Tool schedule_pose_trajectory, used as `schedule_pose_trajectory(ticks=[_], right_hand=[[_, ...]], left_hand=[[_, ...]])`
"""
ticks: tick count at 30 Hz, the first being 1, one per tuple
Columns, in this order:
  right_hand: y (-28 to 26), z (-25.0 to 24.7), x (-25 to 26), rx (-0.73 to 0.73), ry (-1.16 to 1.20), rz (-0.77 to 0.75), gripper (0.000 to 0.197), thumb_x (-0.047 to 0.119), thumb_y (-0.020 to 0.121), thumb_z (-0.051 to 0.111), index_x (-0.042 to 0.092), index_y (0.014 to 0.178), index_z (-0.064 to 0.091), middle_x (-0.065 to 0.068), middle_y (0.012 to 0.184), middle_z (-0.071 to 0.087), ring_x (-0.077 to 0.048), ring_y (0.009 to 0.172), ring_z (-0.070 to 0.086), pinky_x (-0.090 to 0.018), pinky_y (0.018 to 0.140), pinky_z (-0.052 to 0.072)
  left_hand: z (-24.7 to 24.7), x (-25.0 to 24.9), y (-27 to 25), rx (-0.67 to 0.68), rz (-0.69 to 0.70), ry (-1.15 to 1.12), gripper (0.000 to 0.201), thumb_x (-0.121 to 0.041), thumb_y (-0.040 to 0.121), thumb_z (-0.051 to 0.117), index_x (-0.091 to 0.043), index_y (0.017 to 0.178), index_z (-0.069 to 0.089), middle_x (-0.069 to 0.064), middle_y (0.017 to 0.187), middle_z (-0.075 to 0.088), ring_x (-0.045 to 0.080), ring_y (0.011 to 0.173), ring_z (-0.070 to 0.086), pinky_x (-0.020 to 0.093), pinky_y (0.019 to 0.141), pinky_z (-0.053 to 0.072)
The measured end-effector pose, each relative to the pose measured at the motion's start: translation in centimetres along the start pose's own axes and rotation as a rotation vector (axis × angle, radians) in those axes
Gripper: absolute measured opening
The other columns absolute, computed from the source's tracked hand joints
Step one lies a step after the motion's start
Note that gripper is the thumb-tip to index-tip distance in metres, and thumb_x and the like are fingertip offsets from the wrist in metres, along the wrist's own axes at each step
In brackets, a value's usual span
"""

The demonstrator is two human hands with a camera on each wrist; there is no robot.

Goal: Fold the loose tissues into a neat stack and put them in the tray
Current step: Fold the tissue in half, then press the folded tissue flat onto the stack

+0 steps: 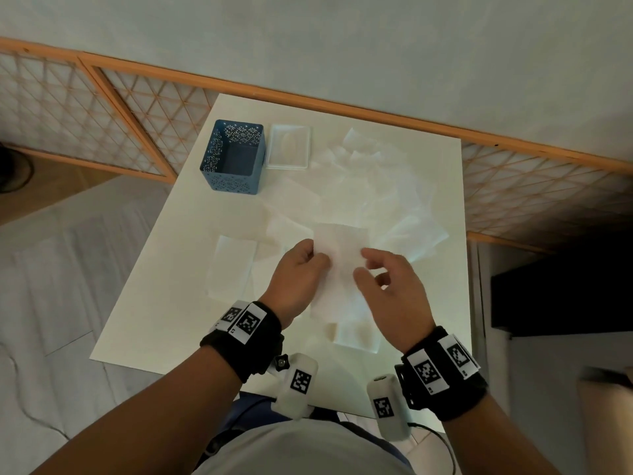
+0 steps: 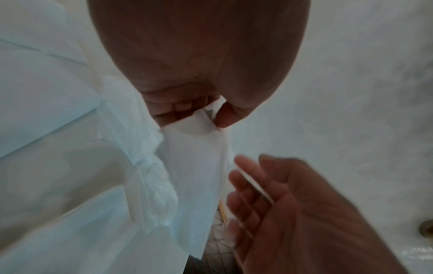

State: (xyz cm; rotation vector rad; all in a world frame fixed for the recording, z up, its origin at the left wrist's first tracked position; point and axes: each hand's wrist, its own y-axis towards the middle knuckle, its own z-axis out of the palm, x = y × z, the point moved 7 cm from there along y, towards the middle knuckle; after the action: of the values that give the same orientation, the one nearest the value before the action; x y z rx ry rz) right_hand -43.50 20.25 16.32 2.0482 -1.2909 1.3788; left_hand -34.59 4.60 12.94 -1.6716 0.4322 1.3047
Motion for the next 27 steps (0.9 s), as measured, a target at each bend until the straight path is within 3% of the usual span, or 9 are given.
schedule_pose_trajectory(ticks=[2, 4, 7, 12, 16, 19, 22, 24, 27], right_hand=[[0.4, -0.5, -2.3, -0.012, 0.046, 0.187, 0.033, 0.042, 0.099, 0.066, 0.028, 0.128, 0.063, 0.011, 0.118, 0.064, -0.004, 0.094, 0.064, -0.021, 0.081, 0.052], [0.2, 0.3, -4.5, 0.071, 0.189, 0.392, 0.036, 0.048, 0.099, 0.063, 0.02, 0.122, 0.066, 0.001, 0.117, 0.071, -0.017, 0.098, 0.07, -0.034, 0.081, 0.057], [-0.6, 2.1, -5.9, 0.204, 0.42, 0.576, 0.035, 0.044, 0.1, 0.063, 0.013, 0.115, 0.072, -0.01, 0.107, 0.079, -0.028, 0.092, 0.076, -0.039, 0.078, 0.057], [-0.4, 3.0, -6.9, 0.166, 0.43, 0.498, 0.015, 0.019, 0.099, 0.067, 0.006, 0.105, 0.073, -0.016, 0.105, 0.077, -0.028, 0.088, 0.072, -0.046, 0.081, 0.058], [-0.2, 2.8, -7.5, 0.155, 0.306, 0.428, 0.01, 0.018, 0.095, 0.069, 0.009, 0.096, 0.073, -0.013, 0.099, 0.077, -0.037, 0.092, 0.072, -0.056, 0.085, 0.06], [-0.4, 2.6, -8.1, 0.153, 0.188, 0.39, 0.009, 0.018, 0.096, 0.067, 0.016, 0.1, 0.075, -0.007, 0.088, 0.079, -0.038, 0.084, 0.073, -0.053, 0.077, 0.061], [-0.9, 2.3, -9.8, 0.131, 0.065, 0.405, 0.009, 0.017, 0.097, 0.064, 0.015, 0.104, 0.07, -0.002, 0.075, 0.075, -0.023, 0.064, 0.067, -0.045, 0.069, 0.062], [-1.3, 2.4, -11.1, 0.145, 0.005, 0.408, 0.01, 0.016, 0.098, 0.059, 0.016, 0.099, 0.069, -0.004, 0.076, 0.073, -0.021, 0.065, 0.068, -0.046, 0.07, 0.063], [-1.7, 2.5, -12.8, 0.156, -0.016, 0.409, 0.017, 0.015, 0.099, 0.054, 0.015, 0.093, 0.069, -0.008, 0.079, 0.072, -0.023, 0.069, 0.07, -0.048, 0.071, 0.064]], left_hand=[[-0.3, 0.7, 0.1, -0.005, -0.04, -0.022, 0.035, -0.033, 0.084, 0.057, -0.011, 0.108, 0.071, 0.009, 0.109, 0.077, 0.019, 0.091, 0.072, 0.04, 0.085, 0.059], [-0.4, 1.5, 0.3, 0.017, -0.074, -0.057, 0.031, -0.033, 0.09, 0.061, -0.013, 0.11, 0.072, 0.009, 0.111, 0.078, 0.024, 0.097, 0.073, 0.044, 0.091, 0.058], [-0.3, 2.6, 0.5, 0.062, -0.141, -0.143, 0.022, -0.02, 0.103, 0.061, -0.011, 0.118, 0.073, 0.011, 0.118, 0.077, 0.029, 0.108, 0.073, 0.046, 0.099, 0.057], [0.1, 4.0, 0.6, 0.115, -0.21, -0.195, 0.024, -0.013, 0.104, 0.06, -0.003, 0.123, 0.069, 0.01, 0.118, 0.077, 0.025, 0.105, 0.073, 0.037, 0.09, 0.059], [-0.5, 5.0, 1.1, 0.042, -0.16, -0.127, 0.03, -0.028, 0.097, 0.072, -0.007, 0.119, 0.071, 0.011, 0.118, 0.077, 0.035, 0.113, 0.072, 0.051, 0.099, 0.06], [-0.8, 5.7, 1.7, -0.024, -0.121, -0.044, 0.044, -0.038, 0.084, 0.075, -0.002, 0.109, 0.07, 0.017, 0.112, 0.076, 0.041, 0.108, 0.071, 0.062, 0.096, 0.058], [-0.1, 7.2, 2.3, -0.019, -0.152, 0.003, 0.042, -0.035, 0.087, 0.077, 0.002, 0.101, 0.065, 0.019, 0.104, 0.076, 0.037, 0.09, 0.073, 0.063, 0.09, 0.057], [0.4, 8.4, 2.7, -0.029, -0.174, 0.032, 0.028, -0.029, 0.094, 0.076, -0.004, 0.093, 0.064, 0.015, 0.096, 0.075, 0.029, 0.083, 0.07, 0.061, 0.087, 0.059], [1.5, 10.3, 2.8, -0.01, -0.253, 0.005, 0.025, -0.033, 0.094, 0.079, -0.012, 0.099, 0.067, 0.013, 0.104, 0.078, 0.031, 0.092, 0.076, 0.058, 0.09, 0.06]])
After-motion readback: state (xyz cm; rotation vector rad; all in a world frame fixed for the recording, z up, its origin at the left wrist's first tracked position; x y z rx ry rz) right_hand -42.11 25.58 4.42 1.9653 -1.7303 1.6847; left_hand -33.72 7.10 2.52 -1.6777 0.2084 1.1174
